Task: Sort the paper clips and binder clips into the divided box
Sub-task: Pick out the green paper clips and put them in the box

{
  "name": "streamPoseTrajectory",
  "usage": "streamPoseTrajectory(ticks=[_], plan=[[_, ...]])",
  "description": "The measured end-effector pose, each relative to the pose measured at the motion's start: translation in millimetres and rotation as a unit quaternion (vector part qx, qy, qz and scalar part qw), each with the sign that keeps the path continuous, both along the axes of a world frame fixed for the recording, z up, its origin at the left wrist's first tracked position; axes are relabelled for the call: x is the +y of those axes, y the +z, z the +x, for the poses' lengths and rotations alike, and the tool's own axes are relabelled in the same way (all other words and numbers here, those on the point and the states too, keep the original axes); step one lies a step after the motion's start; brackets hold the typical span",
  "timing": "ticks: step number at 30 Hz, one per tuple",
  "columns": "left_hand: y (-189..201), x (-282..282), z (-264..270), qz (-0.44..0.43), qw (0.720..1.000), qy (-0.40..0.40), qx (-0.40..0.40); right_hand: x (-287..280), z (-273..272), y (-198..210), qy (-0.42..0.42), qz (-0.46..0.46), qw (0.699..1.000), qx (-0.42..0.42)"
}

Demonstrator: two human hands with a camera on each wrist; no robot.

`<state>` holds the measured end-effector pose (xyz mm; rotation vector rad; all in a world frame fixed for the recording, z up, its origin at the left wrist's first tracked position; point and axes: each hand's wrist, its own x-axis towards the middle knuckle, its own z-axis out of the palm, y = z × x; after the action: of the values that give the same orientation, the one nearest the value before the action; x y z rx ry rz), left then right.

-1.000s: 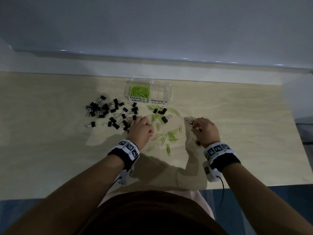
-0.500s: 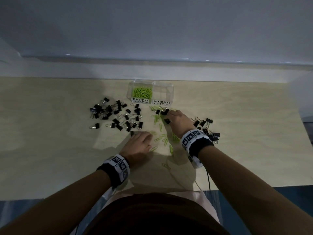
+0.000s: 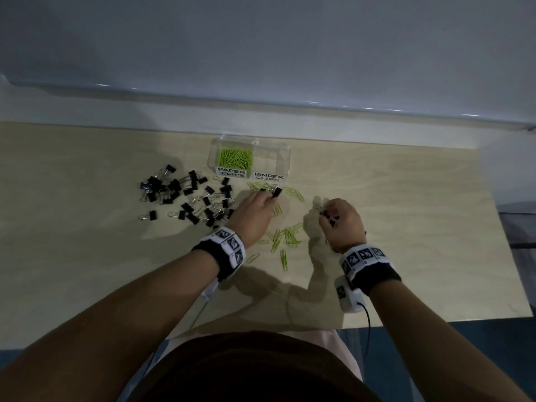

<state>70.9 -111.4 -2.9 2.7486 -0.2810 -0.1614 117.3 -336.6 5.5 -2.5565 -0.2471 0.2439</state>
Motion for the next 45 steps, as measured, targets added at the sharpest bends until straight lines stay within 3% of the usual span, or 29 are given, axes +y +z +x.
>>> streamPoseTrajectory(ticks=[3,8,14,20,24,27,31,34,39,43,45], plan=[[1.8,2.1,23.4,-0.017,0.998,0.059,0.01,10.0,6.1,1.5,0.032,-0.07,0.997,-0.024],[-6.0,3.9,25.8,-0.051,0.995,0.084,0.011,66.8,16.5,11.1,0.131,-0.088,0.987,-0.026],[-12.5,9.2,10.5,-0.079,0.992,0.095,-0.005,103.6,16.7,6.1,0.149,-0.128,0.98,0.013],[-8.9,20.1,2.0,-0.167,0.976,0.136,-0.006,103.3,10.2,6.3,0.149,-0.077,0.985,-0.031],[-3.3,38.4,-6.5,-0.241,0.943,0.229,-0.033,89.9,8.1,0.8,0.15,-0.08,0.985,-0.031],[-4.2,57.8,-13.0,-0.222,0.931,0.281,-0.07,67.0,3.0,-3.2,0.124,-0.042,0.989,-0.069],[-4.7,58.1,-11.8,-0.093,0.966,0.227,-0.079,28.8,-7.0,-3.4,0.073,0.014,0.99,-0.123],[-3.9,36.3,-5.4,-0.061,0.987,0.147,-0.034,15.9,-12.7,-1.2,0.079,0.019,0.988,-0.132],[-8.1,14.4,9.3,-0.057,0.986,0.151,0.051,21.9,-16.7,7.9,0.081,0.045,0.985,-0.146],[-7.6,19.3,13.1,-0.088,0.981,0.158,0.062,28.3,-20.4,8.7,0.085,0.05,0.982,-0.158],[-8.3,25.2,9.1,-0.112,0.981,0.147,0.062,23.2,-17.2,4.0,0.038,0.02,0.986,-0.162]])
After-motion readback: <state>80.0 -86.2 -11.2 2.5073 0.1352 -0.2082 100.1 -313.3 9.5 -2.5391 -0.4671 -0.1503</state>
